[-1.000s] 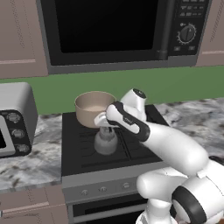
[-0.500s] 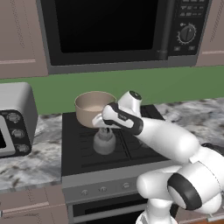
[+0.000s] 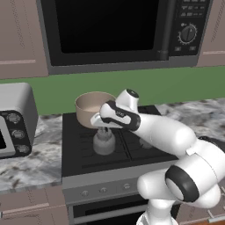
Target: Pick the kettle from the counter and place it on a stove burner. Then turn the burner on.
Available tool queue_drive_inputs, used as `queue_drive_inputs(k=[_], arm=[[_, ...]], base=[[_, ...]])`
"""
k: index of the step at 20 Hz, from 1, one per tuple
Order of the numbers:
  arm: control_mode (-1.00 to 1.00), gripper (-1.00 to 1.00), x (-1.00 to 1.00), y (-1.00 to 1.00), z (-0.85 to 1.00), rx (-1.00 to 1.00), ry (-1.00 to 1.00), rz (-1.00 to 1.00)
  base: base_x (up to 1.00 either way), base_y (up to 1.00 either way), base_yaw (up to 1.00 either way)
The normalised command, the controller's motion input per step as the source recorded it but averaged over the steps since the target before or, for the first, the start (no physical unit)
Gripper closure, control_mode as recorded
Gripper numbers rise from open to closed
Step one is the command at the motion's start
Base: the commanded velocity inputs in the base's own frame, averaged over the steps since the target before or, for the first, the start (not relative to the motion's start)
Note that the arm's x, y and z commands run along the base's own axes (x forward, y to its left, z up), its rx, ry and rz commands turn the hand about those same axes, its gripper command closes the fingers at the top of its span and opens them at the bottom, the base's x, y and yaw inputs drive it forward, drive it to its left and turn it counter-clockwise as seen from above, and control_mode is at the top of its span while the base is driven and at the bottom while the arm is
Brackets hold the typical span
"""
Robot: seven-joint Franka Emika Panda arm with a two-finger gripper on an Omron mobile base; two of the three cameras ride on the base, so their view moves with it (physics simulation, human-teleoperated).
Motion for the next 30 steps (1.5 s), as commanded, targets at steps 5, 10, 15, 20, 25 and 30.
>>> queue_drive_inputs(k=[5, 10, 15, 20, 25, 30], arm=[[-1.0, -1.0, 0.0, 0.0, 0.0, 0.0, 0.0, 0.0], [-1.0, -1.0, 0.0, 0.0, 0.0, 0.0, 0.0, 0.0], [-1.0, -1.0, 0.0, 0.0, 0.03, 0.0, 0.01, 0.0], [-1.0, -1.0, 0.0, 0.0, 0.45, 0.0, 0.0, -0.01], [-1.0, -1.0, -0.05, 0.01, 0.64, -0.04, -0.01, -0.06], [-1.0, -1.0, -0.71, 0.0, 0.28, -0.07, -0.13, -0.09]], base=[[0.0, 0.0, 0.0], [0.0, 0.0, 0.0], [0.0, 0.0, 0.0], [0.0, 0.0, 0.0], [0.0, 0.0, 0.0], [0.0, 0.0, 0.0]])
